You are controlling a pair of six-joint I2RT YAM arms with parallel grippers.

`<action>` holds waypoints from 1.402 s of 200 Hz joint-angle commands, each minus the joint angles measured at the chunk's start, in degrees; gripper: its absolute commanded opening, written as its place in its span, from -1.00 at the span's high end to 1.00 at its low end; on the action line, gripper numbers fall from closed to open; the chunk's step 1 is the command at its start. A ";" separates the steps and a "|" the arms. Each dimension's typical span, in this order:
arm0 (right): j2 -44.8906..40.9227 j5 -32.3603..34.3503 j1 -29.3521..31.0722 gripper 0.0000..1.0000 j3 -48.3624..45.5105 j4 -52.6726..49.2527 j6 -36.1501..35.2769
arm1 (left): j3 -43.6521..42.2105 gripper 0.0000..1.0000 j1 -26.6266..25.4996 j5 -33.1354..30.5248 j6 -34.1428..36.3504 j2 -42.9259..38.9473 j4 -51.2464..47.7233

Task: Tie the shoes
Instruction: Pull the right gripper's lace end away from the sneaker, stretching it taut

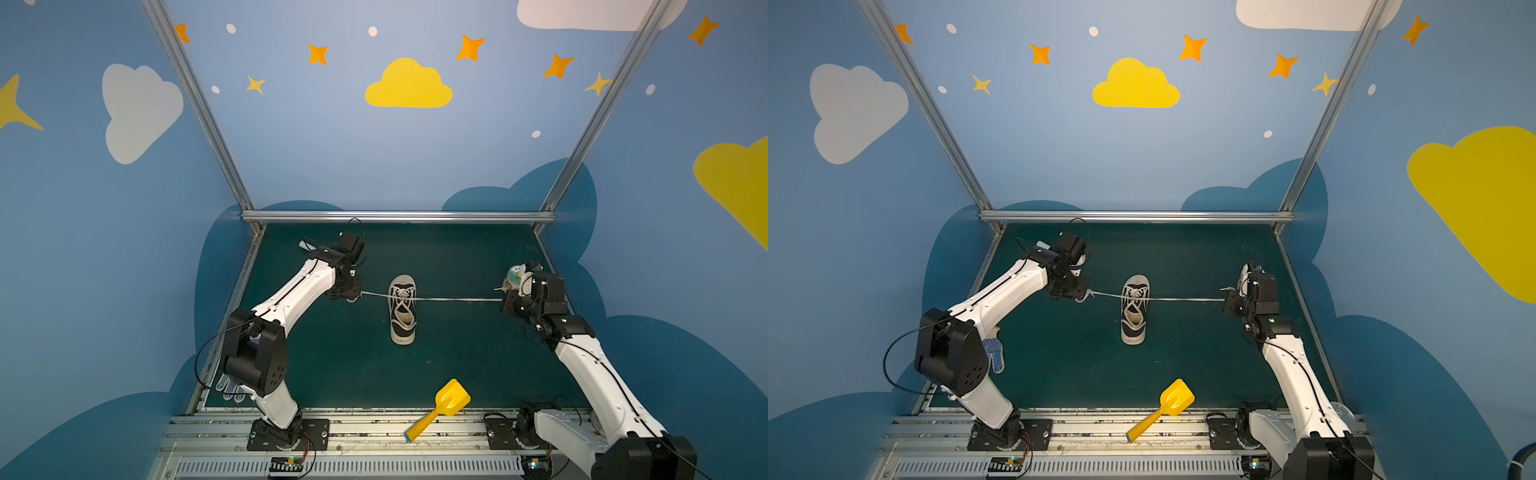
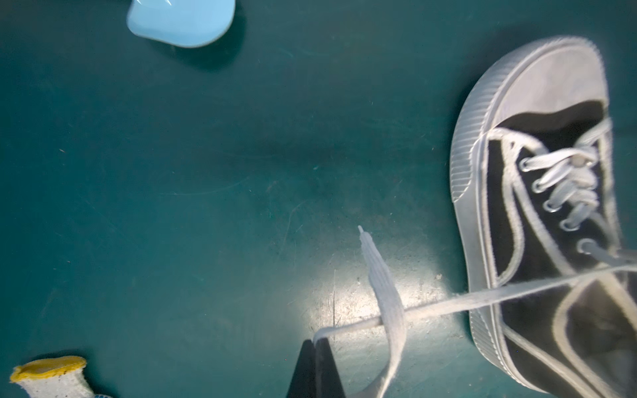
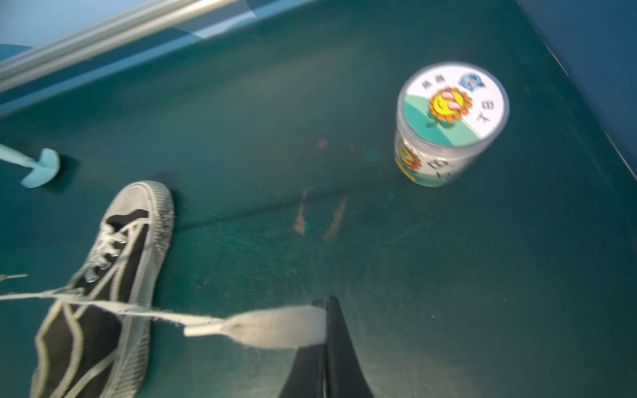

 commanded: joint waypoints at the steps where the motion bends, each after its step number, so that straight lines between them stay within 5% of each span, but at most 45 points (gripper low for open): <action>1: 1.10 0.02 -2.46 1.00 -1.79 0.53 -0.25 | -1.09 0.94 0.79 -0.69 0.62 1.44 -0.04; 89: 3.44 -6.17 -11.50 1.00 -5.61 2.42 1.65 | -1.84 0.94 4.22 -0.87 2.06 3.82 0.49; 202: 3.88 -7.40 -15.72 1.00 -7.06 1.81 2.50 | -4.52 0.94 7.60 2.02 2.59 4.66 2.95; 234: 5.00 -11.66 -17.09 1.00 -6.15 1.92 3.58 | -4.52 0.94 7.74 3.07 1.90 5.03 3.16; 268: 7.49 -24.02 -15.86 1.00 -2.31 2.10 2.30 | -5.97 0.93 7.05 7.59 1.41 4.93 4.62; 280: 8.15 -24.78 -14.55 1.00 -1.14 1.82 2.59 | -7.11 0.67 6.96 8.36 0.91 4.72 5.50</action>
